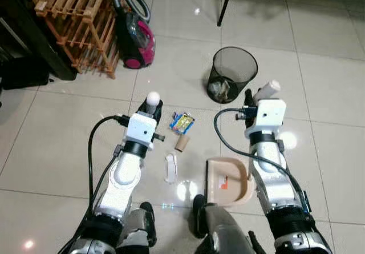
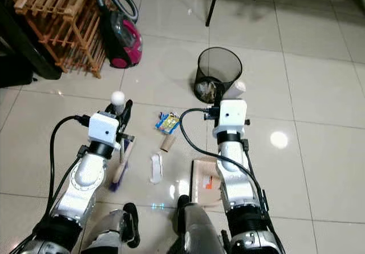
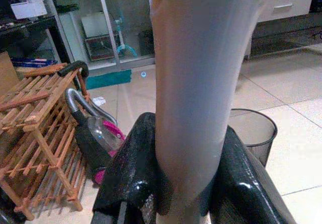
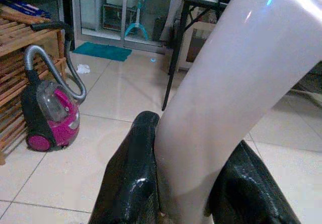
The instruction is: Sweep floor
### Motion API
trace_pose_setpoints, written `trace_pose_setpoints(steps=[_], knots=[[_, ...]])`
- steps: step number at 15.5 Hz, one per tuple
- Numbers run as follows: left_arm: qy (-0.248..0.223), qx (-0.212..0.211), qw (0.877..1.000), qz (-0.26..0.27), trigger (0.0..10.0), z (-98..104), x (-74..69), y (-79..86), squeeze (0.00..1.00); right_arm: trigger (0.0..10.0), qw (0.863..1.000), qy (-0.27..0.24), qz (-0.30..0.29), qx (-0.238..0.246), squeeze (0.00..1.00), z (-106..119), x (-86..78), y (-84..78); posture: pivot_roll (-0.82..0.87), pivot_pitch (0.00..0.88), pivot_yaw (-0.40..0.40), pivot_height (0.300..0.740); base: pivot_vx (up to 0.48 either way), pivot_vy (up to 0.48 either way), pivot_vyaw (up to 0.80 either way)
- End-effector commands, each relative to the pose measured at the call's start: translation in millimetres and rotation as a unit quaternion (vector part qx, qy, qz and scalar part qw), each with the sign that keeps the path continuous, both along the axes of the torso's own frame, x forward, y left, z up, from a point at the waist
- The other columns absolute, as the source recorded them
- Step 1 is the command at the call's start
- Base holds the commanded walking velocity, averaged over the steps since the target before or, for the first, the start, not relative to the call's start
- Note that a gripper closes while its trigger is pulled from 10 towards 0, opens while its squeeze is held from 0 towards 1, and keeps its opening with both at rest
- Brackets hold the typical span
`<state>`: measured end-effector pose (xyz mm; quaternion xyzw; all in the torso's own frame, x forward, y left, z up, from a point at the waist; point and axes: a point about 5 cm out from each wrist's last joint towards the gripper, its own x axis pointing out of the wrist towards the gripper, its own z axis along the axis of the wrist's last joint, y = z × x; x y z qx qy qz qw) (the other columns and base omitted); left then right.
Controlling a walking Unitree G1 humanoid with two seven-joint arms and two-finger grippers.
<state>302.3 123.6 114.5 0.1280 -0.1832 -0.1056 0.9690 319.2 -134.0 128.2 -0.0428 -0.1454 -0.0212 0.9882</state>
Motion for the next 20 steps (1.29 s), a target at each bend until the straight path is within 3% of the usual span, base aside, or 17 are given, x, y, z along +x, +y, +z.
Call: trace_pose_setpoints(steps=[1,6,10,14,20], knots=[[0.027,0.0,1.0,0.002,10.0,-14,-4.4,0.2,0.0,10.0,0.999,-0.016,0.004,0.045,0.0,8,0.9,0.2,-0.08,0.398,-0.046,0.74,0.0,0.0,0.0],[0.028,0.01,0.999,0.012,10.0,-15,-0.4,8.5,0.0,10.0,0.997,-0.042,0.054,-0.044,0.0,24,8.9,-8.6,-0.08,0.385,-0.044,0.74,0.0,0.0,0.0],[0.03,0.014,0.999,0.017,10.0,-17,1.3,12.0,0.0,10.0,0.993,-0.052,0.071,-0.075,0.0,33,12.5,-19.6,-0.09,0.377,-0.047,0.74,0.0,0.0,0.0],[0.032,0.005,0.999,0.023,10.0,-18,2.4,11.1,0.0,10.0,0.996,-0.033,0.061,-0.059,0.0,19,8.7,-17.3,-0.09,0.375,-0.047,0.74,0.0,0.0,0.0],[0.034,-0.032,0.999,0.02,10.0,-16,5.9,-1.7,0.0,10.0,0.999,-0.003,0.038,-0.016,0.0,-2,3.0,3.7,-0.08,0.37,-0.048,0.74,0.0,0.0,0.0]])
